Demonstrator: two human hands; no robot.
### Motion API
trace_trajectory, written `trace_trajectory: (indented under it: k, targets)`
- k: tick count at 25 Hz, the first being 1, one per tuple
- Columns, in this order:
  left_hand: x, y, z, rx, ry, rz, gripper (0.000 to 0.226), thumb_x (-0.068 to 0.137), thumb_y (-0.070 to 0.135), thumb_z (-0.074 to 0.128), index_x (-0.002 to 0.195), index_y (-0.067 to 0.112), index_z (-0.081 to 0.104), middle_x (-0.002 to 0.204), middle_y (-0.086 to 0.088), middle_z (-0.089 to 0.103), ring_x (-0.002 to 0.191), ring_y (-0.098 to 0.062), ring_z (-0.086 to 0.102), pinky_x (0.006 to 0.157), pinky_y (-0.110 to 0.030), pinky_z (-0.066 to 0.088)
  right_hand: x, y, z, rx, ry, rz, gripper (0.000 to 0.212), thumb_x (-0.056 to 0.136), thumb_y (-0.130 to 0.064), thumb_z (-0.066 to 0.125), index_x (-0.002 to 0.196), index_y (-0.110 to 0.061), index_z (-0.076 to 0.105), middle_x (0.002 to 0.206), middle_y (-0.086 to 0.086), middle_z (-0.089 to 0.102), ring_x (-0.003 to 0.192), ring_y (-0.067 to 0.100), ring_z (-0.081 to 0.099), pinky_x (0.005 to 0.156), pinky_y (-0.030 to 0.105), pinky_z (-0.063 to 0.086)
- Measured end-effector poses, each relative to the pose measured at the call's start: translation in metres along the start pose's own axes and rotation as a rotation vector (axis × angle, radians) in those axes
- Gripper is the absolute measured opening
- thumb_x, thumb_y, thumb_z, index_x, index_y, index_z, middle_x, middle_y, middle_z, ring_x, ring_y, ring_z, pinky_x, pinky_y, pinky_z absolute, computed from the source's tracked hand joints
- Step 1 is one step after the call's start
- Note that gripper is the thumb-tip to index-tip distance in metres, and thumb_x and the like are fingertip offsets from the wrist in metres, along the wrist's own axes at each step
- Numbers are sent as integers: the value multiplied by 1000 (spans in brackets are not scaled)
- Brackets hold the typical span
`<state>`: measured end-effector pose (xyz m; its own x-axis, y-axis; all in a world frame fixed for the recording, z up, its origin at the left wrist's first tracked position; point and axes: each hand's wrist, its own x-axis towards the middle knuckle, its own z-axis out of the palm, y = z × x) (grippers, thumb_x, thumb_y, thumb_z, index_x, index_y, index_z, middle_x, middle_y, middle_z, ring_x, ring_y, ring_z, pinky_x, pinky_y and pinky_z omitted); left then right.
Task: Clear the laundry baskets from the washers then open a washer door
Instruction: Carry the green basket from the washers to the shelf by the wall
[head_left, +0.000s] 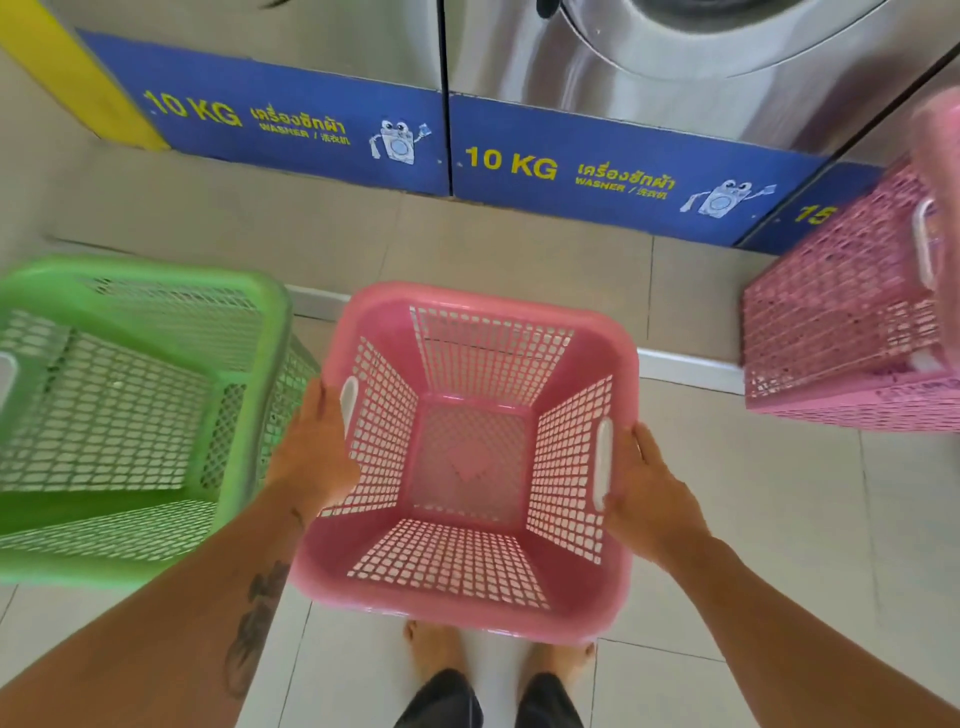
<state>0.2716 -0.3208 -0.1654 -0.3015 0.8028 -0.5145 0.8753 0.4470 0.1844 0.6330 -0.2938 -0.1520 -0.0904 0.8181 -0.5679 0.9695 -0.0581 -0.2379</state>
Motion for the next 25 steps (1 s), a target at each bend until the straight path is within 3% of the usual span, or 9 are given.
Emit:
trace_trajectory:
  k: [3,5,8,10,12,15,17,19,25]
  targets:
    - [-9,16,-21,-61,-111,-79,103,68,-8,56,155,21,8,161,-4,7,137,-31,39,90,-43,55,-9,1,-24,48,-125,-50,74,84,-29,59,149,-31,22,152,-3,33,134,23,45,94,42,49]
    - [-14,35,-38,-52,-140,-42,86,70,-6,52,150,11,25,151,-10,31,128,-29,49,87,-38,56,-18,1,-43,92,-124,-29,67,83,-27,58,145,-27,33,146,-3,42,135,20,42,101,39,43]
    - [-35,89,-72,-156,-114,74,58,77,-6,55,133,9,51,123,-8,58,85,-18,69,52,-18,53,-38,-2,-84,148,-67,15,69,89,-34,56,151,-20,29,158,-1,29,144,21,29,113,36,28]
    - [-53,137,-104,-211,-4,214,49,80,-3,59,125,16,60,103,0,65,65,-9,67,44,-18,51,-55,1,-120,180,-17,15,72,91,-40,55,153,-20,25,161,0,24,147,20,24,116,35,22]
    - [-71,186,-133,-254,102,358,46,80,3,60,123,21,61,107,2,65,81,-11,68,63,-28,59,-70,10,-160,208,31,6,72,91,-42,57,153,-20,26,160,0,28,145,21,27,115,34,24]
    - [-88,266,-159,-341,205,525,45,82,9,54,126,19,59,130,-4,57,116,-23,58,102,-41,46,-80,38,-227,219,149,-2,62,90,-39,59,145,-17,41,142,4,49,128,25,47,105,37,37]
    - [-98,320,-165,-384,234,604,45,83,8,52,126,18,60,131,-4,58,120,-23,57,106,-41,43,-81,67,-268,214,193,-14,45,88,-32,59,127,-10,52,103,1,56,98,23,56,90,40,49]
    - [-108,376,-165,-420,272,665,43,82,4,51,122,14,63,127,-5,62,117,-22,58,105,-38,43,-79,107,-304,182,217,-38,34,84,-29,59,113,-13,55,87,-4,55,86,25,60,78,36,53]
    - [-122,530,-133,-473,311,605,35,84,0,52,113,13,67,117,-1,66,107,-15,62,91,-18,39,-54,253,-380,337,271,-190,30,88,-15,58,116,-23,65,108,-3,69,98,19,65,86,31,52]
